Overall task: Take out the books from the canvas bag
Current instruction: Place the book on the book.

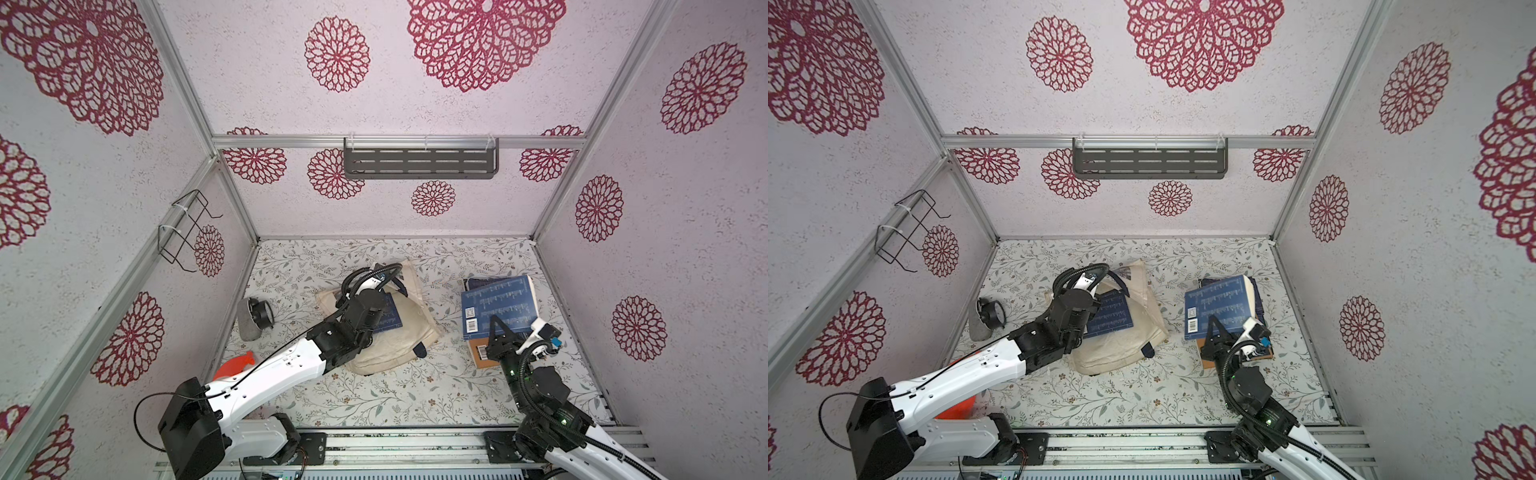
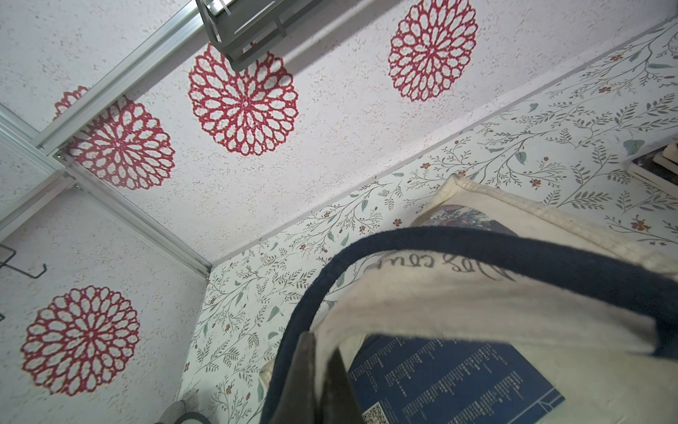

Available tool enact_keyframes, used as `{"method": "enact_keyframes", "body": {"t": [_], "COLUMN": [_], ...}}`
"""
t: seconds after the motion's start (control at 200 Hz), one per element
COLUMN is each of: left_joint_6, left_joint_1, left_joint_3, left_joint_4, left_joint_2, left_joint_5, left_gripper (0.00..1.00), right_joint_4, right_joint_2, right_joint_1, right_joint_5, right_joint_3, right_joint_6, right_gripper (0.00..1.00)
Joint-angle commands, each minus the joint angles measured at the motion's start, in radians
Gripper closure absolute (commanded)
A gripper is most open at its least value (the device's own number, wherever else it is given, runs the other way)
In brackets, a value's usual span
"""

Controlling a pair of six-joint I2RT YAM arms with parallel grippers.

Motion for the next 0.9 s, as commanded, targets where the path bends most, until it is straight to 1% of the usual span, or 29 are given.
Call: {"method": "enact_keyframes", "body": {"t": [0.0,0.15,0.31,0.385,0.585,0.721,0.891], "left_joint_6": [-0.022,-0.029,-0.029,-0.028,-0.032,-0.036,-0.038], "left_joint_1": [0.016,0.015,0.016,0.014,0.012,0.012,0.012], "left_joint_3": [0.029,0.036,0.036,0.036,0.035,0.038,0.04], "left_joint_4": [-0.007,-0.019,-0.023,-0.024,-0.027,-0.033,-0.036], "left_joint_2": [-0.008,-0.003,-0.009,-0.012,-0.011,-0.011,-0.011], "left_joint_5": [-0.021,-0.018,-0.016,-0.015,-0.006,-0.004,-0.003], "left_gripper": [1.0,1.0,1.0,1.0,1.0,1.0,1.0], "right_joint_4": [-0.147,-0.227,-0.225,-0.198,-0.139,-0.12,-0.073], "right_joint_2": [-0.054,-0.042,0.03,0.054,0.088,0.138,0.219], "right_joint_1": [-0.035,-0.084,-0.176,-0.238,-0.425,-0.546,-0.67], "right_joint_5": [0.113,0.091,-0.02,-0.092,-0.313,-0.454,-0.61], "right_joint_3": [-0.005,-0.023,-0.034,-0.051,-0.111,-0.129,-0.143], "right_joint_6": [0.156,0.246,0.289,0.295,0.367,0.403,0.425], "right_gripper": [1.0,1.0,1.0,1.0,1.0,1.0,1.0]}}
